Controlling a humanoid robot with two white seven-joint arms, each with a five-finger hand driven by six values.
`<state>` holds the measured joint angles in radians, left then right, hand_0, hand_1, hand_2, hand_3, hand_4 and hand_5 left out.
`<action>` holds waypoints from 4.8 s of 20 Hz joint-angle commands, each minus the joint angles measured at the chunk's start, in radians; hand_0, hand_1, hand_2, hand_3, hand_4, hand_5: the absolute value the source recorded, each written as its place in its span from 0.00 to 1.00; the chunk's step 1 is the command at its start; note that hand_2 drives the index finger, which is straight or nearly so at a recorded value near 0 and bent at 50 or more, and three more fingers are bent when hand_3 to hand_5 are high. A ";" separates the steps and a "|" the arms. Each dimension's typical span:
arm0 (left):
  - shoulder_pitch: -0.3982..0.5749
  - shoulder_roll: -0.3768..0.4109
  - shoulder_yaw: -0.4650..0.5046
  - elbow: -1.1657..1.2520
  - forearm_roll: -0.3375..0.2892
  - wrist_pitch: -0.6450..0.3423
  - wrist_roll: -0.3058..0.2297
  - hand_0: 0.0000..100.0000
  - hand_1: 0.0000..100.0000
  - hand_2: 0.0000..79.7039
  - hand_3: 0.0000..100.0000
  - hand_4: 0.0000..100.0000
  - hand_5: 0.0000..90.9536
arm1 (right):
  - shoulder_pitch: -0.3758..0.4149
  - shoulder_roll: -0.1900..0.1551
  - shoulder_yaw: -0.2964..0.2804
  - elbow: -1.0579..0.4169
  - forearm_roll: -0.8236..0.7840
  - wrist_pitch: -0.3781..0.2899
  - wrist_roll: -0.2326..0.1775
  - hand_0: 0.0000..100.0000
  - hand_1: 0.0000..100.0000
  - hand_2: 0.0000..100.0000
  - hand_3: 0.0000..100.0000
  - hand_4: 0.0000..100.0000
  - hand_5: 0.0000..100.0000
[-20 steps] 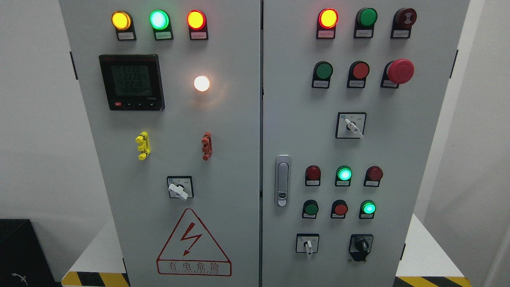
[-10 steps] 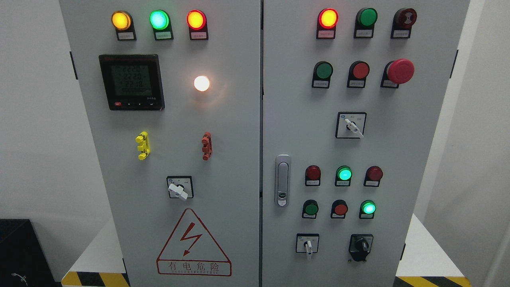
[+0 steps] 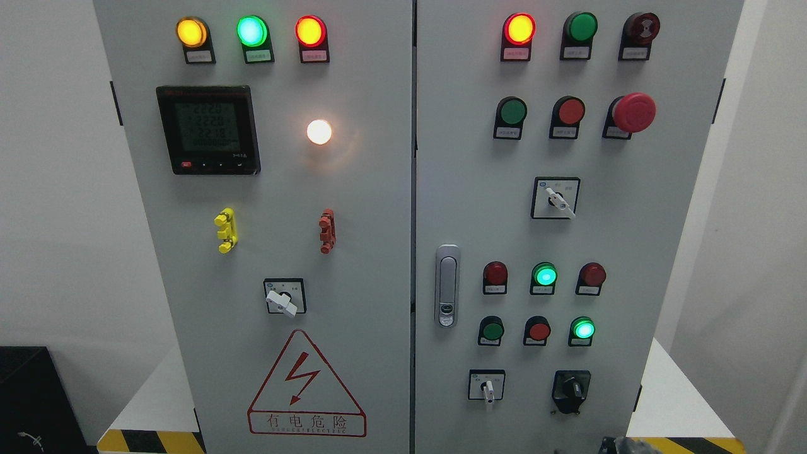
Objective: Flip black knob to close circuit
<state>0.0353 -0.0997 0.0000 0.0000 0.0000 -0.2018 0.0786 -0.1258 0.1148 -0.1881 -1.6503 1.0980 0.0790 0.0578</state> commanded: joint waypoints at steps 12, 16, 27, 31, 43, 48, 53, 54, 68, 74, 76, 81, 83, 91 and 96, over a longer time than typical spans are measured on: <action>0.000 0.000 -0.020 0.021 -0.021 0.001 0.004 0.12 0.56 0.00 0.00 0.00 0.00 | -0.064 0.006 -0.017 -0.020 0.046 0.028 0.001 0.00 0.22 0.80 0.98 0.81 0.82; 0.000 0.000 -0.020 0.021 -0.020 0.001 0.006 0.12 0.56 0.00 0.00 0.00 0.00 | -0.086 0.006 -0.016 -0.003 0.048 0.039 0.001 0.00 0.22 0.80 0.98 0.80 0.81; 0.000 0.000 -0.020 0.021 -0.021 0.001 0.004 0.12 0.56 0.00 0.00 0.00 0.00 | -0.112 0.006 -0.019 0.044 0.080 0.041 -0.003 0.00 0.22 0.80 0.98 0.80 0.81; 0.000 0.000 -0.020 0.021 -0.021 0.001 0.004 0.12 0.56 0.00 0.00 0.00 0.00 | -0.117 0.008 -0.022 0.044 0.080 0.041 -0.003 0.00 0.22 0.80 0.98 0.80 0.81; 0.000 0.000 -0.020 0.021 -0.021 -0.001 0.004 0.12 0.56 0.00 0.00 0.00 0.00 | -0.140 0.006 -0.048 0.073 0.079 0.041 -0.003 0.00 0.22 0.79 0.98 0.80 0.81; 0.000 0.000 -0.021 0.021 -0.021 -0.001 0.006 0.12 0.56 0.00 0.00 0.00 0.00 | -0.143 0.006 -0.062 0.075 0.079 0.039 -0.004 0.00 0.22 0.80 0.98 0.80 0.81; 0.000 0.000 -0.021 0.021 -0.021 0.001 0.004 0.12 0.56 0.00 0.00 0.00 0.00 | -0.143 0.003 -0.074 0.075 0.074 0.039 -0.003 0.00 0.22 0.79 0.98 0.80 0.81; 0.000 0.000 -0.020 0.021 -0.020 0.001 0.004 0.12 0.56 0.00 0.00 0.00 0.00 | -0.143 0.002 -0.074 0.075 0.074 0.039 -0.003 0.00 0.22 0.79 0.98 0.80 0.81; 0.000 0.000 -0.021 0.021 -0.021 0.001 0.004 0.12 0.56 0.00 0.00 0.00 0.00 | -0.146 0.000 -0.090 0.067 0.062 0.039 -0.003 0.00 0.22 0.79 0.98 0.80 0.81; 0.000 0.000 -0.020 0.021 -0.021 -0.001 0.006 0.12 0.56 0.00 0.00 0.00 0.00 | -0.147 0.002 -0.088 0.064 0.057 0.039 -0.003 0.00 0.22 0.79 0.98 0.80 0.81; 0.000 0.000 -0.020 0.021 -0.021 -0.001 0.004 0.12 0.56 0.00 0.00 0.00 0.00 | -0.147 0.002 -0.088 0.063 0.057 0.036 -0.003 0.00 0.22 0.79 0.98 0.80 0.81; 0.000 0.000 -0.021 0.021 -0.021 0.001 0.004 0.12 0.56 0.00 0.00 0.00 0.00 | -0.147 0.002 -0.085 0.055 0.056 0.036 -0.003 0.00 0.22 0.79 0.98 0.80 0.81; 0.000 0.000 -0.020 0.021 -0.020 -0.001 0.004 0.12 0.56 0.00 0.00 0.00 0.00 | -0.147 0.002 -0.082 0.055 0.045 0.036 -0.003 0.00 0.22 0.79 0.98 0.80 0.81; 0.000 0.000 -0.020 0.021 -0.021 0.001 0.006 0.12 0.56 0.00 0.00 0.00 0.00 | -0.146 0.002 -0.079 0.055 0.037 0.036 -0.003 0.00 0.22 0.79 0.98 0.79 0.81; 0.000 0.000 -0.020 0.021 -0.020 -0.001 0.004 0.12 0.56 0.00 0.00 0.00 0.00 | -0.144 0.003 -0.079 0.053 0.037 0.035 -0.003 0.00 0.22 0.79 0.98 0.79 0.81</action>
<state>0.0353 -0.0997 0.0000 0.0000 0.0000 -0.2021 0.0836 -0.2724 0.1168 -0.2688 -1.5922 1.1369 0.1162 0.0547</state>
